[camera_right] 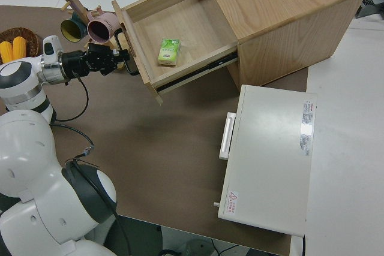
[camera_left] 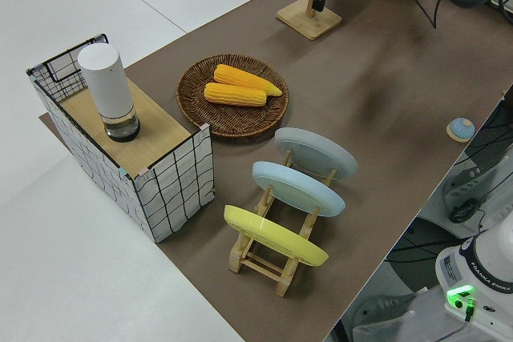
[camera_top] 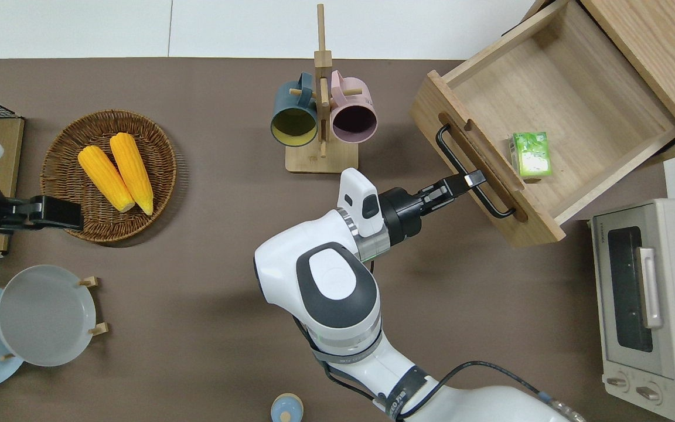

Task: Slide drawer open with right arm
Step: 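Open the right gripper and release the drawer handle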

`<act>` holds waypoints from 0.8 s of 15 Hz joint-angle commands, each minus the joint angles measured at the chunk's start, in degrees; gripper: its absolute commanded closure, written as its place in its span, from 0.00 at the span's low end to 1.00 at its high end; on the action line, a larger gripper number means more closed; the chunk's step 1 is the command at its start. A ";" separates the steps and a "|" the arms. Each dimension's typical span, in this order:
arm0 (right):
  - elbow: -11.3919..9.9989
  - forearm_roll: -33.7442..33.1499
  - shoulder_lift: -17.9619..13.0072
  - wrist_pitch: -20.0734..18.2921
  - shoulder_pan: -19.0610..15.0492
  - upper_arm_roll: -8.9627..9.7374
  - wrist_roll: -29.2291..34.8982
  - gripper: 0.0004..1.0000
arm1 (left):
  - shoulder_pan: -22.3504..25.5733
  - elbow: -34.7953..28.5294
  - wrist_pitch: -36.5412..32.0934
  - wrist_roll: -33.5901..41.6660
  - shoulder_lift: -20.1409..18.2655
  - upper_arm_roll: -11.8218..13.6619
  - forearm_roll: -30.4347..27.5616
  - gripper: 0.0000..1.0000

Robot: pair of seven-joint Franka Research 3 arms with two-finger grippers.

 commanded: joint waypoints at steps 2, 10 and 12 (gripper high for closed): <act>1.31 1.47 -1.74 -6.96 1.59 1.37 -2.12 0.66 | -0.36 0.04 -0.27 0.39 -0.42 0.12 0.73 0.00; 1.31 1.21 -1.74 -6.17 0.97 0.84 -2.30 0.01 | -0.27 0.04 -0.27 0.39 -0.51 0.12 0.73 0.00; 1.31 1.30 -1.74 -6.00 0.71 0.84 -2.56 0.01 | -0.27 0.04 -0.27 0.31 -0.51 0.12 0.73 0.00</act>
